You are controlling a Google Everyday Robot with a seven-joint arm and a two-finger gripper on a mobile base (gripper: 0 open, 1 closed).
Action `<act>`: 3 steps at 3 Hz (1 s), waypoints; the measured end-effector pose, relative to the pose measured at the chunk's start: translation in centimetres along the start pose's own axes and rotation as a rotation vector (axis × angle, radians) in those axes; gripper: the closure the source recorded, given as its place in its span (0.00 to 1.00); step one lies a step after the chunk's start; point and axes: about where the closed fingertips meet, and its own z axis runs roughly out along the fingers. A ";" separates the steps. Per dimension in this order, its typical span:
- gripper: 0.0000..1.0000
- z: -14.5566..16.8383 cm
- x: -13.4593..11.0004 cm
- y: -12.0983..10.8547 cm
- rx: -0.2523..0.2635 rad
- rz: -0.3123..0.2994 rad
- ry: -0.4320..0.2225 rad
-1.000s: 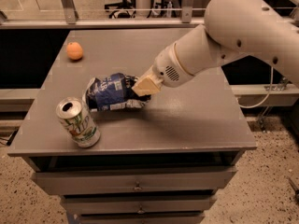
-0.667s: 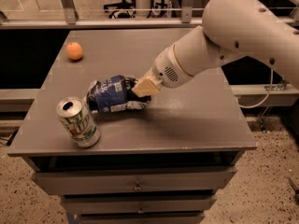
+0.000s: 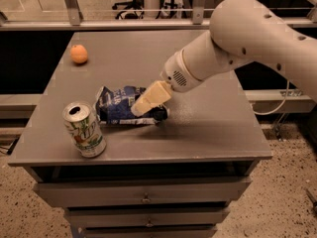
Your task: Move blue chip bag near 7up can
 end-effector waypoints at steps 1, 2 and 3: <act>0.00 0.3 0.3 -1.5 0.023 0.015 -0.004; 0.00 -1.3 1.0 -3.7 0.057 0.004 -0.031; 0.00 -4.9 1.5 -5.2 0.062 -0.057 -0.087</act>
Offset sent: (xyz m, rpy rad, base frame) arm 0.0441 -0.0819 0.0128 0.0129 -0.1389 -0.0569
